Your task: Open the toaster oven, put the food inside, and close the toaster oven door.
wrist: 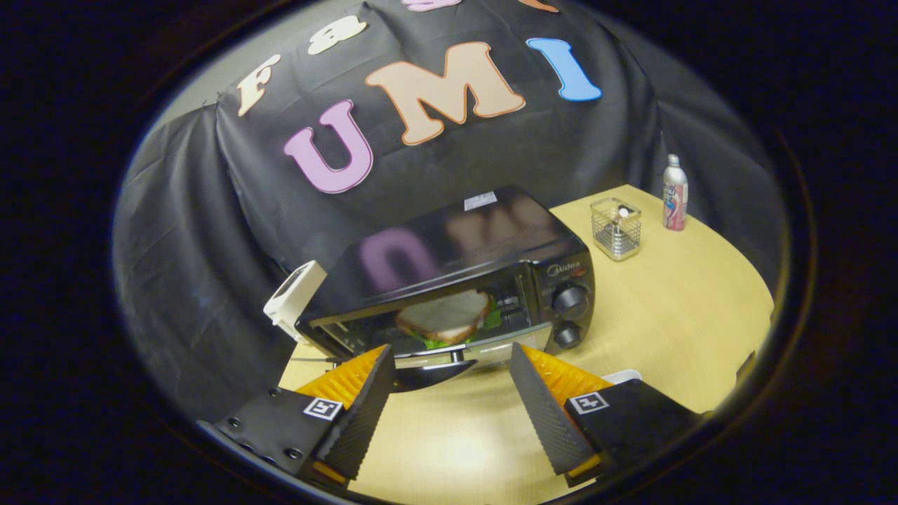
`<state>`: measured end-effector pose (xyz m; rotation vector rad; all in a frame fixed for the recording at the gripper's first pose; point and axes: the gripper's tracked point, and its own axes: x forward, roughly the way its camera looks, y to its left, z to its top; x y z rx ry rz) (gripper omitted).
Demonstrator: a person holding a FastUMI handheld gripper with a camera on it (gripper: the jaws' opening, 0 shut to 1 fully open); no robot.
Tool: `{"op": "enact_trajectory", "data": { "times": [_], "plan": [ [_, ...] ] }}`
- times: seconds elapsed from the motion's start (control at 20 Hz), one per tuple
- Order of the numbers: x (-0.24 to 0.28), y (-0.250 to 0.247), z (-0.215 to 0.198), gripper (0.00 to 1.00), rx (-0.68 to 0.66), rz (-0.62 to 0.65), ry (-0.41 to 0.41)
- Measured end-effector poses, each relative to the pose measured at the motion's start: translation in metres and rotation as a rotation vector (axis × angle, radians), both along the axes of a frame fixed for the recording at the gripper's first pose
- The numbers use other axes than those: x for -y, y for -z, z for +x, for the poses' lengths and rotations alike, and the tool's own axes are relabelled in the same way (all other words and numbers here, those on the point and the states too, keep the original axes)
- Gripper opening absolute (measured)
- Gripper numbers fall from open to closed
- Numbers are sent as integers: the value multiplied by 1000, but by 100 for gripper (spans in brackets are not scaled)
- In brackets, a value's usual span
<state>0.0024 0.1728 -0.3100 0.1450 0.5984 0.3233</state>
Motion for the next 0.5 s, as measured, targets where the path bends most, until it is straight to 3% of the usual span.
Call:
{"op": "enact_trajectory", "data": {
  "times": [0.5],
  "plan": [
    [-17,-11,46,100,131,-17,19]
  ]
}}
